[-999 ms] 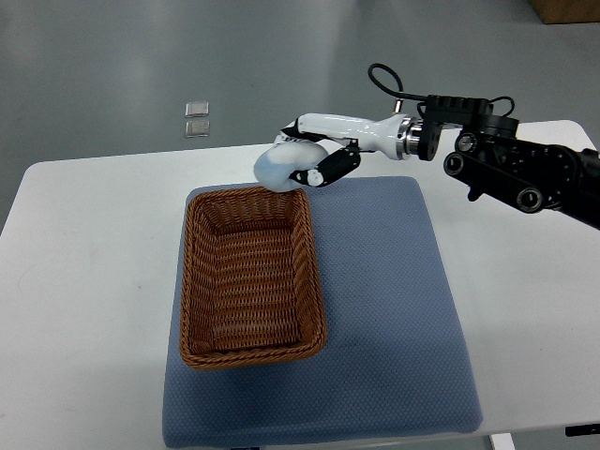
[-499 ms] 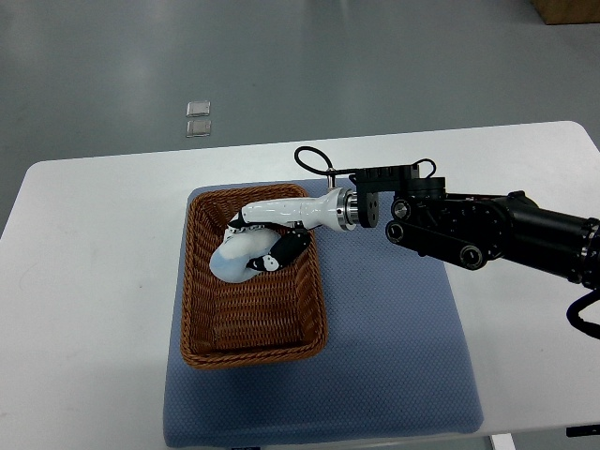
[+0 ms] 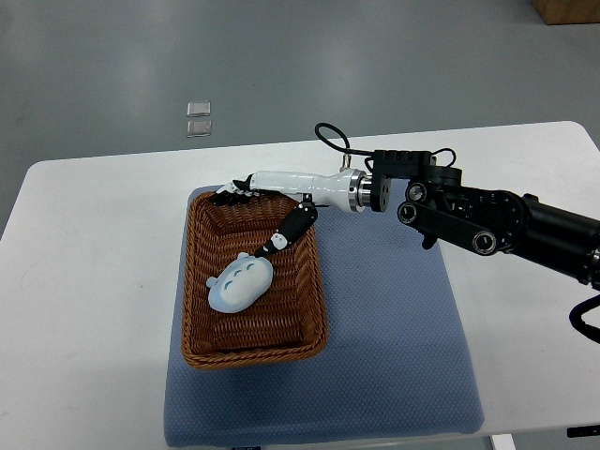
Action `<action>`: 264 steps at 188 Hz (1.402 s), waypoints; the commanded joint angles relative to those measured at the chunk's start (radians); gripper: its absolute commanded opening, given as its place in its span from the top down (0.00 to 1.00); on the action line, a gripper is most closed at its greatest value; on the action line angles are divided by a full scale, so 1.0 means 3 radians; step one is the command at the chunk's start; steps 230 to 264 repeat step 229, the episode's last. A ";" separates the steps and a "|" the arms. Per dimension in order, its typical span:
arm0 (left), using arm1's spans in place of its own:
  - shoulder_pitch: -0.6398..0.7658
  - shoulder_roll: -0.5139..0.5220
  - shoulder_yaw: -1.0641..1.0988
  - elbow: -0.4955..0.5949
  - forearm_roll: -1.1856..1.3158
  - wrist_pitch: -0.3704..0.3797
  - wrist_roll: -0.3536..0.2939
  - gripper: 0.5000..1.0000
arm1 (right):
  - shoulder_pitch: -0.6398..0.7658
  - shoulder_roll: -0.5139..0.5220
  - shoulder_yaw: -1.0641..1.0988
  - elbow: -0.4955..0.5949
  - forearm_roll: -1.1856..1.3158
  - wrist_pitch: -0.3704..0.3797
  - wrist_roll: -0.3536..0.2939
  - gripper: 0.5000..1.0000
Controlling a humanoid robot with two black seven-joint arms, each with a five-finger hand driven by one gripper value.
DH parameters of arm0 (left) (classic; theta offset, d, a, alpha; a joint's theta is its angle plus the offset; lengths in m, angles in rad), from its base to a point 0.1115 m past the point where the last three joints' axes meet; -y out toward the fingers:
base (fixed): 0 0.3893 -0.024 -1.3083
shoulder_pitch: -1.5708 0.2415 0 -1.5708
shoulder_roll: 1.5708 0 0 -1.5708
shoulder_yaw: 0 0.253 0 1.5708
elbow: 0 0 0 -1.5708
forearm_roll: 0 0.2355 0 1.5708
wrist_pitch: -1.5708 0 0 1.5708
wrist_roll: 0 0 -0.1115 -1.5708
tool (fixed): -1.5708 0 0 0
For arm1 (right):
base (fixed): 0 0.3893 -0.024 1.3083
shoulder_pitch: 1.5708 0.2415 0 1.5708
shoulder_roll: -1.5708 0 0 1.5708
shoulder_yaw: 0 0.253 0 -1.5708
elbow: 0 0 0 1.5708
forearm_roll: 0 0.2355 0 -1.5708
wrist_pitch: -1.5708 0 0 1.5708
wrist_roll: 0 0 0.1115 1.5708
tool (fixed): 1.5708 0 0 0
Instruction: Place blue toy in brown basket
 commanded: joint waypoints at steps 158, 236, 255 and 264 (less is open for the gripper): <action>0.0000 0.0000 0.0000 0.0000 0.0000 0.0000 0.0000 0.00 | -0.1013 -0.0307 0.1232 -0.0434 0.3639 -0.0118 -0.1196 0.17; 0.0000 0.0000 0.0000 0.0000 0.0000 0.0000 0.0000 0.00 | -0.1054 -0.0312 0.1243 -0.0439 0.3629 -0.0123 -0.1191 0.17; 0.0000 0.0000 0.0000 0.0000 0.0000 0.0000 0.0000 0.00 | -0.1054 -0.0312 0.1243 -0.0439 0.3629 -0.0123 -0.1191 0.17; 0.0000 0.0000 0.0000 0.0000 0.0000 0.0000 0.0000 0.00 | -0.1054 -0.0312 0.1243 -0.0439 0.3629 -0.0123 -0.1191 0.17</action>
